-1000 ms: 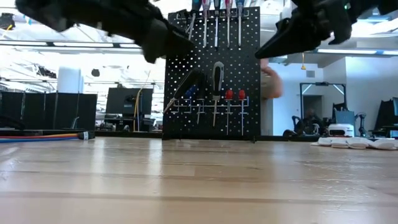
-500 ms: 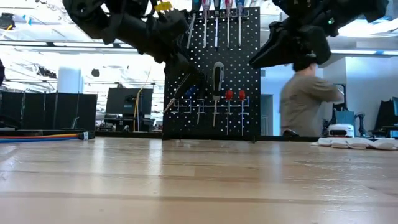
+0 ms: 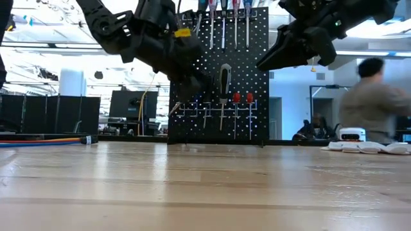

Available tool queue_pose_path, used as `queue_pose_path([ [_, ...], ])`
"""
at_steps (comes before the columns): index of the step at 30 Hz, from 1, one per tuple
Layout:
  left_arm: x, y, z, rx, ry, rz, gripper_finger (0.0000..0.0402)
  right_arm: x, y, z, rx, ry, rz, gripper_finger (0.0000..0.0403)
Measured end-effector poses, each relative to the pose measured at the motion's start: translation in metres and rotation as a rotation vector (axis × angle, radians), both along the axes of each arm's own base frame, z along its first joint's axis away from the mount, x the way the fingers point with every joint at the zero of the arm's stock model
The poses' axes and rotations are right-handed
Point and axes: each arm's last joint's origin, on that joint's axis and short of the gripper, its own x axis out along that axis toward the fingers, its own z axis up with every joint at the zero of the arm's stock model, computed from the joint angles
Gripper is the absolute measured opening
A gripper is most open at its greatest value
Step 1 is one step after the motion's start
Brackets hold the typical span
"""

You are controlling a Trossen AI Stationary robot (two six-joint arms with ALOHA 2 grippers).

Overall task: Hang tools onto peg board
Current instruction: Hang the black screwdriver on the black pegboard

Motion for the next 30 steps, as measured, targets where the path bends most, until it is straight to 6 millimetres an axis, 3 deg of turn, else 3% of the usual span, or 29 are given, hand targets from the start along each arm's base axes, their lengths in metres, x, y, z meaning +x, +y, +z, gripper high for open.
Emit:
queue_pose_path([
  [8, 0.003, -0.001, 0.005, 0.017, -0.041, 0.05, 0.0151, -0.001, 0.008, 0.0, 0.003, -0.001, 0.033, 0.0113],
  [14, 0.005, -0.012, 0.01, 0.029, -0.086, 0.03, 0.0109, -0.001, 0.01, 0.0, 0.017, -0.005, 0.031, 0.0113],
  [22, 0.003, -0.026, 0.033, -0.033, -0.361, 0.056, 0.0116, -0.001, 0.01, 0.0, 0.025, -0.007, 0.027, 0.0113],
  [30, -0.006, -0.022, 0.05, -0.145, -0.551, 0.075, 0.0111, -0.001, 0.01, 0.0, 0.031, -0.009, 0.024, 0.0113],
])
